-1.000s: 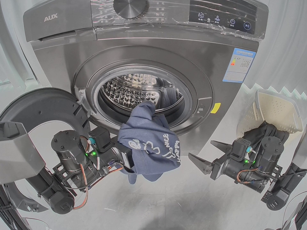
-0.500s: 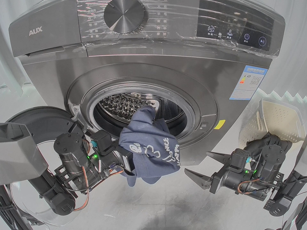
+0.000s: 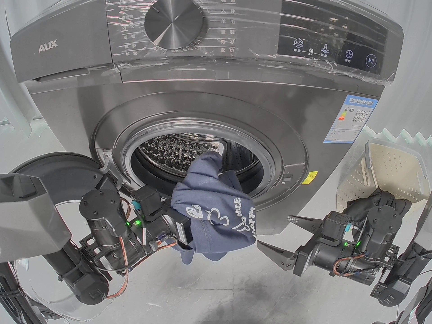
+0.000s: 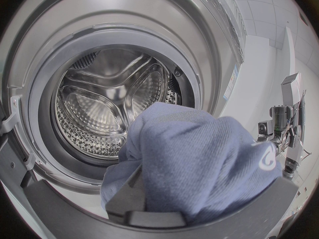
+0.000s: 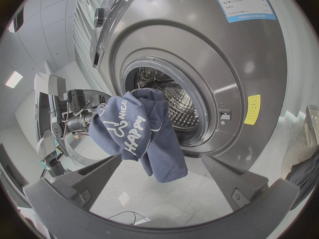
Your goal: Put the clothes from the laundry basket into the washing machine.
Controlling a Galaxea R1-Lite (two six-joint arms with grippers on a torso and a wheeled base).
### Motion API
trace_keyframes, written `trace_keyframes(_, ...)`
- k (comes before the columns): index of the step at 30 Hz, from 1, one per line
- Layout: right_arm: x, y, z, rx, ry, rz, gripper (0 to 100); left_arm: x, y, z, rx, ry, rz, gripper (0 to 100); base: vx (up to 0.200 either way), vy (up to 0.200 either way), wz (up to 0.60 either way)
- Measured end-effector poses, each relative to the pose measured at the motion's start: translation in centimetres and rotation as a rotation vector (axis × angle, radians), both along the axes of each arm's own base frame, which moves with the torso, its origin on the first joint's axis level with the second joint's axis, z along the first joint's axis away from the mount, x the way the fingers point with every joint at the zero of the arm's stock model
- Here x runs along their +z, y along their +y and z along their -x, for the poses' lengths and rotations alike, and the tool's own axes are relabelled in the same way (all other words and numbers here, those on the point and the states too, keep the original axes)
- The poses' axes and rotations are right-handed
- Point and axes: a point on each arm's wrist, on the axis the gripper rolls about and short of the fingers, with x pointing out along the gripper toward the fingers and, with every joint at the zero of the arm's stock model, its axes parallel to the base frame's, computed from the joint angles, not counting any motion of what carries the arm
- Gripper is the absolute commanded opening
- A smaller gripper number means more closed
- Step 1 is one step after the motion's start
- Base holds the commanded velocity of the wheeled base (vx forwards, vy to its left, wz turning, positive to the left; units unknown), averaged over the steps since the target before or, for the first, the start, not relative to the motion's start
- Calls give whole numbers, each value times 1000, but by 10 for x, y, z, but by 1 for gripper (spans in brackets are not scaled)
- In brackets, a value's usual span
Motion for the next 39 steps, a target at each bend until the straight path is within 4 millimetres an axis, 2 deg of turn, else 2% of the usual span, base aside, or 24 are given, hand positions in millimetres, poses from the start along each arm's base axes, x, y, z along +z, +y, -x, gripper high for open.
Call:
trace_keyframes(12,1,3,3,15,-3,-2,100,-10,-8,11,-11,32,-30,0,0,0,0)
trace_keyframes(15,2,4,4,19,-7,-6,100,-12,-12,6,-3,31,-31,0,0,0,0)
trace_keyframes(24,5,3,6,23,-16,-12,100,-13,-24,-36,45,-23,22,0,0,0,0)
trace_keyframes(32,6,5,12,43,-17,-14,100,-8,-37,-83,85,-114,99,0,0,0,0)
trace_keyframes(39,6,9,19,73,-13,-13,100,-13,-46,-111,106,-152,132,0,0,0,0)
